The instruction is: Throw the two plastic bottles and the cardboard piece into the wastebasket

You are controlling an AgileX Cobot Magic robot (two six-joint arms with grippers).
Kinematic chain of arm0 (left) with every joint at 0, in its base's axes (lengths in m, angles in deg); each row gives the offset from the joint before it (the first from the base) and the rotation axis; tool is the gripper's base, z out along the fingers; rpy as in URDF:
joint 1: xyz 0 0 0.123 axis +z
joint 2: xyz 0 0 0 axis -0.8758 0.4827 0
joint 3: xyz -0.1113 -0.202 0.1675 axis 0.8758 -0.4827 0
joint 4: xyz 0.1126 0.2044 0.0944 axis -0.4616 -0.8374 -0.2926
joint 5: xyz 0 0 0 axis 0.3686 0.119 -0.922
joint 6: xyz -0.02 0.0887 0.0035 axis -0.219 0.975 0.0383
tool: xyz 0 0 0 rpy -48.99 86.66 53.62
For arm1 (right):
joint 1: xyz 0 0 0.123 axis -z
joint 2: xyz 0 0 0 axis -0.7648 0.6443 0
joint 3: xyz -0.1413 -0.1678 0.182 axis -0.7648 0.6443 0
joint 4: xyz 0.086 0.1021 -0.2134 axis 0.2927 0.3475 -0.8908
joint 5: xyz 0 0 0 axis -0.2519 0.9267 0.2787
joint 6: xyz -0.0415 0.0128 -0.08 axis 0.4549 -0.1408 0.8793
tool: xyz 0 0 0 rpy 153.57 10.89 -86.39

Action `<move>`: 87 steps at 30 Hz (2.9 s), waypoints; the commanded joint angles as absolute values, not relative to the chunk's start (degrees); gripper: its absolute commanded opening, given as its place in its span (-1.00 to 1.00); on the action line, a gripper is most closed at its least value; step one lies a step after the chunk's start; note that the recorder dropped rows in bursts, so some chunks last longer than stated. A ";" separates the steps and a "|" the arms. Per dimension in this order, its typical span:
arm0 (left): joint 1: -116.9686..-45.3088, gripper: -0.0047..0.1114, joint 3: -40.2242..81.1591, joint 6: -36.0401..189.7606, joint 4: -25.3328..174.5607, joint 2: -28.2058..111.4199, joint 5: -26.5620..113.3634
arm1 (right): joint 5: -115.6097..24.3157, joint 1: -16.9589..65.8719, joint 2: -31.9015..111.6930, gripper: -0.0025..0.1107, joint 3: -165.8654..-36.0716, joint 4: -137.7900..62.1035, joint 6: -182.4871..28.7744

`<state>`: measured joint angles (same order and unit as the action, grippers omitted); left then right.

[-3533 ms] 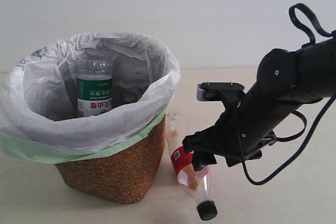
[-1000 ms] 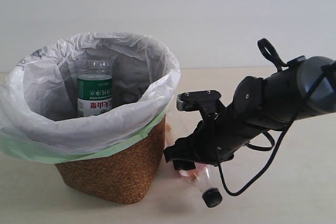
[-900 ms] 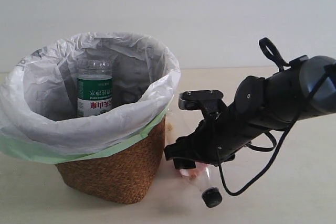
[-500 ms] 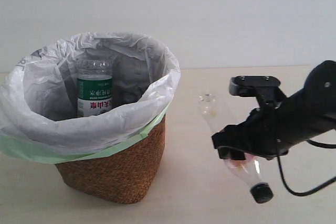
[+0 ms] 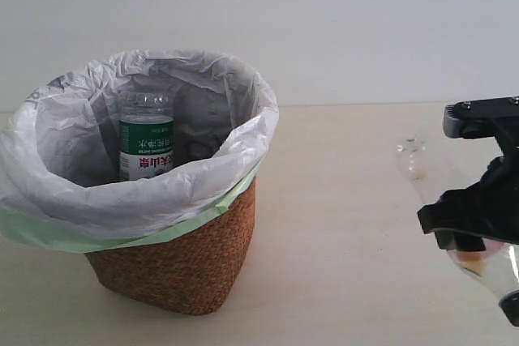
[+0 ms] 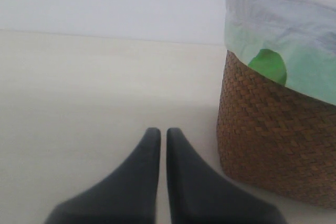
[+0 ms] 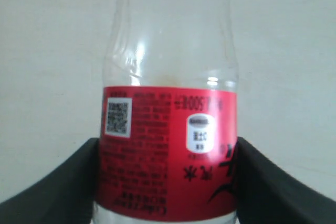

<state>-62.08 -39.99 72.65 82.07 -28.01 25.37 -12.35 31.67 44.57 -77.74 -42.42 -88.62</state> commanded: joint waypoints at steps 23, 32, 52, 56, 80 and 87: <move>-62.04 -0.85 -40.22 72.36 81.90 -28.21 25.66 | -14.55 48.71 45.89 -0.94 -77.63 -34.75 -76.78; -62.04 -0.85 -40.22 72.36 81.90 -28.21 25.66 | -19.18 48.71 49.91 -0.94 -78.19 -30.44 -75.05; -62.04 -0.85 -40.22 72.36 81.90 -28.21 25.66 | 3.33 10.86 61.36 0.23 -139.58 -25.47 -84.24; -62.04 -0.85 -40.22 72.36 81.90 -28.21 25.66 | 9.01 11.40 62.40 0.23 -139.42 -37.39 -91.46; -62.04 -0.85 -40.22 72.36 81.90 -28.21 25.66 | -4.25 10.86 48.86 -0.72 -104.18 -62.76 -110.43; -62.04 -0.85 -40.22 72.36 81.90 -28.21 25.66 | -33.72 10.86 33.39 -0.72 -77.35 -62.83 -116.32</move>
